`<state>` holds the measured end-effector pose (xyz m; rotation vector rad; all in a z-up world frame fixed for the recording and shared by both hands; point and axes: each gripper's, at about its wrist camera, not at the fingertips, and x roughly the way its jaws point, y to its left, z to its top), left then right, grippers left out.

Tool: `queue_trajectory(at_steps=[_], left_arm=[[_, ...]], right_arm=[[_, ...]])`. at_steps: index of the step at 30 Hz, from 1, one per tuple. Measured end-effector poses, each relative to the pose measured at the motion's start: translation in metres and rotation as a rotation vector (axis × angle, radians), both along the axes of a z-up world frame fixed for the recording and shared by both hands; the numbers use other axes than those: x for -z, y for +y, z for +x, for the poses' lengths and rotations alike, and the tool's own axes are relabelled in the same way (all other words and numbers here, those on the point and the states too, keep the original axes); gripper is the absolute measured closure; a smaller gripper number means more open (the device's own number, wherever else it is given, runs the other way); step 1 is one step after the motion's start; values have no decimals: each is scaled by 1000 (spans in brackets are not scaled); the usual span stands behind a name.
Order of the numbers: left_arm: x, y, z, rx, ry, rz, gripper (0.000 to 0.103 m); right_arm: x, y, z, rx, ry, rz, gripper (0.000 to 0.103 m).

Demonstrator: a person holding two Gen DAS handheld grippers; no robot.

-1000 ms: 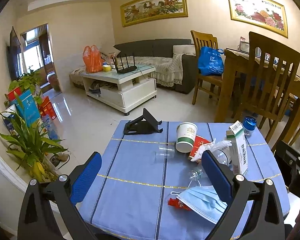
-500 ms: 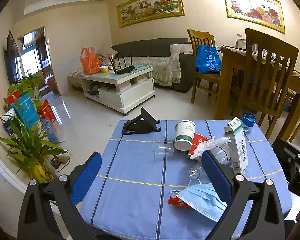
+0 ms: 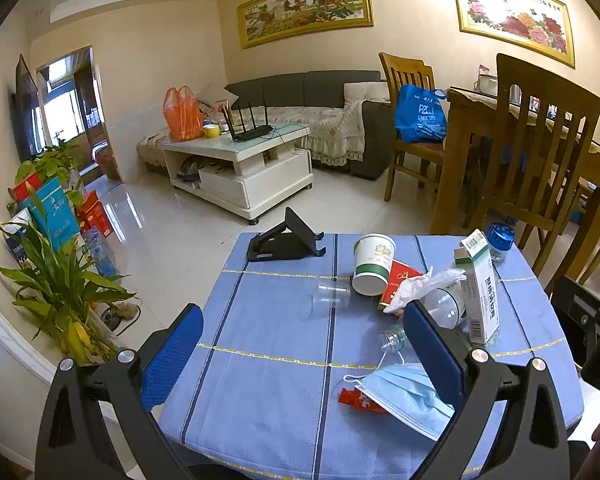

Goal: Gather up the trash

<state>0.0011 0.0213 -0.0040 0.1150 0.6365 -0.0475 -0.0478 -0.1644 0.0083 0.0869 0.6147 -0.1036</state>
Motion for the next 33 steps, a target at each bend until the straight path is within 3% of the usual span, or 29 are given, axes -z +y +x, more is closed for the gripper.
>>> queue_trajectory(at_steps=[7, 13, 16, 20, 23, 26, 29, 33], left_arm=[[1, -2, 0, 14, 7, -1, 6], [19, 15, 13, 17, 107, -43, 6], [37, 39, 18, -69, 113, 13, 6], [60, 77, 32, -152, 181, 4, 6], [73, 102, 40, -180, 222, -36, 6], [81, 118, 45, -194, 235, -56, 6], [89, 124, 54, -192, 230, -59, 6], [102, 124, 64, -177, 252, -76, 6]], right_arm=[[1, 0, 3, -2, 9, -3, 5], [9, 6, 12, -29, 47, -3, 5], [24, 15, 31, -151, 126, 79, 5], [24, 38, 66, -362, 200, 148, 5], [-7, 2, 98, -287, 167, 241, 5], [-16, -32, 110, -213, 143, 150, 5], [13, -50, 104, -163, 193, 52, 5], [53, -61, 90, -205, 245, 164, 5]])
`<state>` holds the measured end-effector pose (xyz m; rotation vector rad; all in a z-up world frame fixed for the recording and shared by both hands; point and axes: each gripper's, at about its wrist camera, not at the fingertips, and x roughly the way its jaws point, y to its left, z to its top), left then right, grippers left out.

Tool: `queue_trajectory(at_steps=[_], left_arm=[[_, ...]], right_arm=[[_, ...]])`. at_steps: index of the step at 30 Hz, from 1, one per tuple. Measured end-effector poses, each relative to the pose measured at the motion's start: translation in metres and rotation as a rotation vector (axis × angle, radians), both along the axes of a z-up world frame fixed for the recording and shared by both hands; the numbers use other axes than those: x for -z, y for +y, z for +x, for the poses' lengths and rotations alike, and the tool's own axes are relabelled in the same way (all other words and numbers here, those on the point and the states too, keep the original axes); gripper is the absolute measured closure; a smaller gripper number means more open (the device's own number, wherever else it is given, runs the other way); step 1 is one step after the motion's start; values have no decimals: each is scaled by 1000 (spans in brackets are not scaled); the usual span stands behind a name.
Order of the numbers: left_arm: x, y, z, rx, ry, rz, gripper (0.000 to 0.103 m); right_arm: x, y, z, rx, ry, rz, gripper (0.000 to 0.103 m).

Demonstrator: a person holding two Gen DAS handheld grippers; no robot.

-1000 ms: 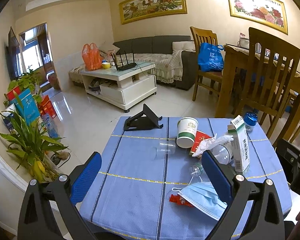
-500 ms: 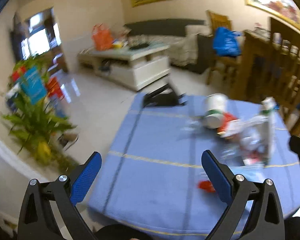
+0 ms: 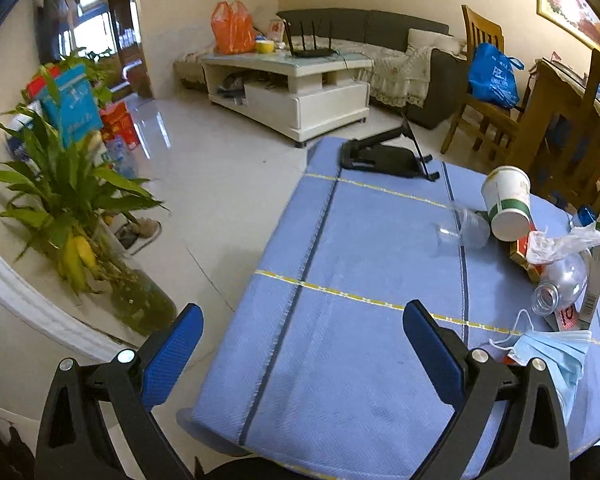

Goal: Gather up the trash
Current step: 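Grasp the white-green medicine box with the right tool while the left tool grasps the plastic bottle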

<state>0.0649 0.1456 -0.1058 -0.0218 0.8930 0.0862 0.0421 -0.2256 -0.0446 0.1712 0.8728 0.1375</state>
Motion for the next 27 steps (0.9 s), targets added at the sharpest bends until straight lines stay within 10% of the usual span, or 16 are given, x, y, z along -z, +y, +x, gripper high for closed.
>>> queue_trajectory(at_steps=[12, 18, 27], left_arm=[[4, -15, -2, 46, -11, 38, 6], [-4, -42, -6, 121, -39, 36, 6], [-8, -123, -3, 658, -35, -141, 6]], right_arm=[[46, 26, 60, -207, -20, -205, 22], [70, 22, 67, -249, 18, -163, 49], [49, -25, 8, -235, -69, 141, 57]])
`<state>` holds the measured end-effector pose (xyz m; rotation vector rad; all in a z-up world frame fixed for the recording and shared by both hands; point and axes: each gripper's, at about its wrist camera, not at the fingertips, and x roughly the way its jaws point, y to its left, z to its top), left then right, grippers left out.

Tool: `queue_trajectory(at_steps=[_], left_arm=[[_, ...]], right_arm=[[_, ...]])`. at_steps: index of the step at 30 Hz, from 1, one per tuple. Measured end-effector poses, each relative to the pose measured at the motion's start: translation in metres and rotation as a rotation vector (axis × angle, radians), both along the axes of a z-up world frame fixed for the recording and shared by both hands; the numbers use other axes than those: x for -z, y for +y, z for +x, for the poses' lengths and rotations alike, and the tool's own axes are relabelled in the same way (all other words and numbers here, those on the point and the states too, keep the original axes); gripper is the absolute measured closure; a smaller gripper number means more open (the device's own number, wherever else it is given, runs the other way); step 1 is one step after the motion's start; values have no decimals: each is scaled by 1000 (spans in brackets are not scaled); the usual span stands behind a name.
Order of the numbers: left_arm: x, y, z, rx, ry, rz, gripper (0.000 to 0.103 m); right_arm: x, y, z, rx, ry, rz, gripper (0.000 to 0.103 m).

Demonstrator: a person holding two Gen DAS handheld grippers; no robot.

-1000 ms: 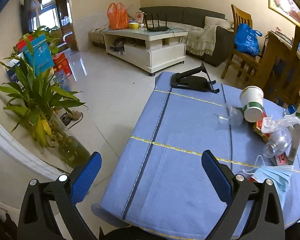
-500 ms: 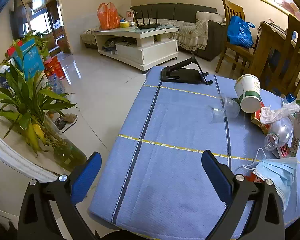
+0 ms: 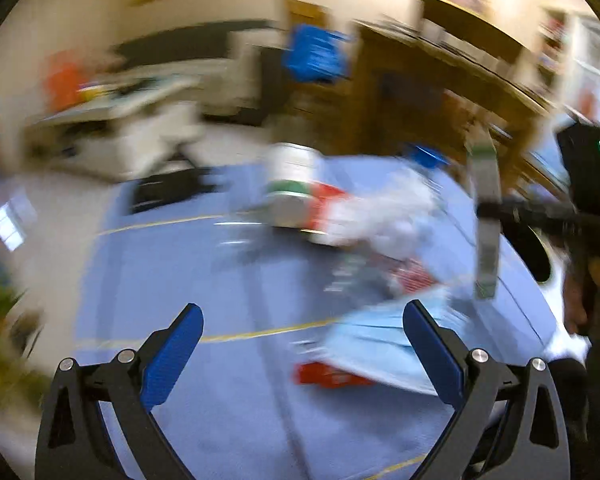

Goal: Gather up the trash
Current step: 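Grasp the white-green medicine box with the right tool while the left tool grasps the plastic bottle, then carry the bottle to the black bin and release it with the left tool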

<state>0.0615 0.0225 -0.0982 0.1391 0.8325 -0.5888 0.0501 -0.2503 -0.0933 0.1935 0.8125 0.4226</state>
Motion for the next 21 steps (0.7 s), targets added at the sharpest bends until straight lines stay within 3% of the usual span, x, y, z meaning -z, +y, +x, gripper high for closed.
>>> queue_trajectory(at_steps=[5, 10, 11, 13, 15, 16, 17, 21], left_arm=[[21, -41, 33, 159, 3, 100, 6], [39, -58, 58, 228, 96, 88, 7], [42, -60, 63, 235, 112, 85, 11], [48, -66, 68, 251, 143, 89, 31], [54, -68, 76, 268, 194, 67, 59], [56, -69, 75, 279, 213, 57, 66], [56, -70, 73, 289, 215, 54, 72], [44, -68, 58, 294, 155, 52, 71]], right_arm=[[7, -48, -27, 83, -33, 210, 57], [23, -65, -30, 104, -31, 281, 56], [26, -66, -29, 102, -30, 292, 56], [28, -68, -27, 103, -33, 298, 56], [28, -72, -27, 107, -40, 318, 56], [28, -73, -29, 110, -42, 323, 56], [27, -76, -29, 118, -48, 329, 56], [28, -80, -31, 130, -52, 348, 55]])
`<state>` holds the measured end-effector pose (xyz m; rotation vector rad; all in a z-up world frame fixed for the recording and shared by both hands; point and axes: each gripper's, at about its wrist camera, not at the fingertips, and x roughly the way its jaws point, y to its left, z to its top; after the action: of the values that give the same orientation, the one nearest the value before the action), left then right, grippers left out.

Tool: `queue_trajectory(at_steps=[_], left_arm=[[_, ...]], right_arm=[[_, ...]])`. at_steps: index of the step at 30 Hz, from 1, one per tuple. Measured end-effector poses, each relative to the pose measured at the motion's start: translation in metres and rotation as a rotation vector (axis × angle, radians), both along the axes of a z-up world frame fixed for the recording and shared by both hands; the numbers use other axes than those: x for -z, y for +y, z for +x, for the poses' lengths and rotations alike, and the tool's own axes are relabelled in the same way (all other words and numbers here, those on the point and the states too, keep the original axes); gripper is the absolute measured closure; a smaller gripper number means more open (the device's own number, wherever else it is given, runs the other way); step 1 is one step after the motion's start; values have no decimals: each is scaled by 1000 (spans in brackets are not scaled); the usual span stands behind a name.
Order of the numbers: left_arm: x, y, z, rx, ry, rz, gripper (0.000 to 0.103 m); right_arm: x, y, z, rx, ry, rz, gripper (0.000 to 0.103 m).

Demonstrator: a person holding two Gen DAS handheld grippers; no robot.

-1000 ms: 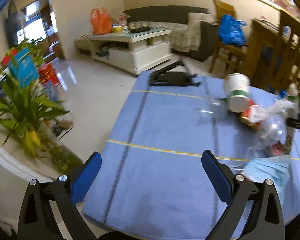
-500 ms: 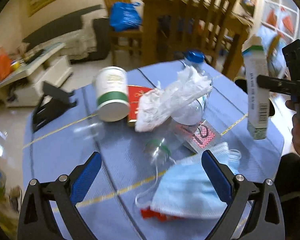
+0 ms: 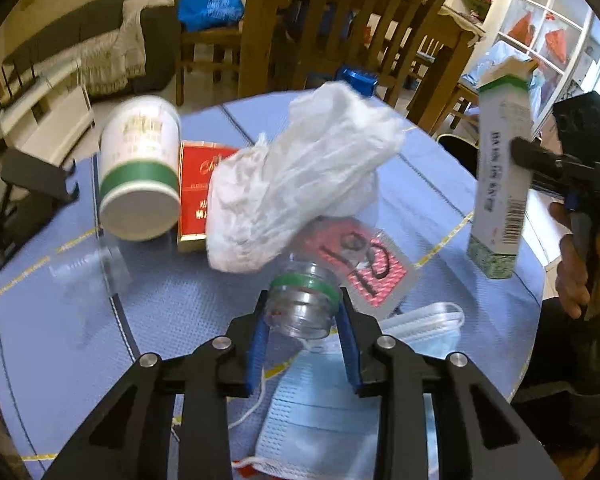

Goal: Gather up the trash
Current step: 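Carry the bottle to the black bin and release it with the left tool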

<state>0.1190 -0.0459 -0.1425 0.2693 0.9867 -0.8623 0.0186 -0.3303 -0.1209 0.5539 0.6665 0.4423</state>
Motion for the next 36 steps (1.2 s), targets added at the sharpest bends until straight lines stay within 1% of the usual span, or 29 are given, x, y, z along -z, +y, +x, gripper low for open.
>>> queue_trajectory(at_steps=[5, 9, 13, 14, 18, 21, 24, 26, 29, 32, 34, 36], left_arm=[[-12, -1, -14, 25, -17, -20, 71], [-12, -8, -18, 34, -36, 4, 70], [-9, -16, -14, 36, -22, 3, 70], [-9, -18, -14, 37, -23, 7, 73], [-10, -25, -18, 38, -42, 23, 73], [-20, -28, -25, 45, -44, -3, 73], [-37, -36, -39, 69, -82, -18, 73], [-49, -44, -49, 90, -117, -29, 73], [-64, -58, -58, 105, -164, -36, 74], [-71, -72, -57, 104, -156, -51, 74], [-77, -80, -56, 105, -163, -58, 74], [-88, -93, -56, 112, -165, -81, 74]], right_arm=[[1, 1, -3, 8, 2, 8, 55], [2, 2, -3, 9, 3, 7, 55], [2, 2, -4, 13, 4, 5, 55], [2, 1, -4, 14, 3, 7, 55], [0, -5, -9, 32, -9, 24, 55], [-2, -9, -13, 45, -19, 35, 55], [-8, -13, -19, 65, -37, 30, 55], [-12, -19, -25, 93, -45, 22, 55], [-17, -41, -41, 180, -54, 22, 55], [-19, -66, -59, 263, -54, 34, 55], [-21, -83, -70, 315, -55, 18, 55], [-24, -104, -80, 380, -55, -8, 55]])
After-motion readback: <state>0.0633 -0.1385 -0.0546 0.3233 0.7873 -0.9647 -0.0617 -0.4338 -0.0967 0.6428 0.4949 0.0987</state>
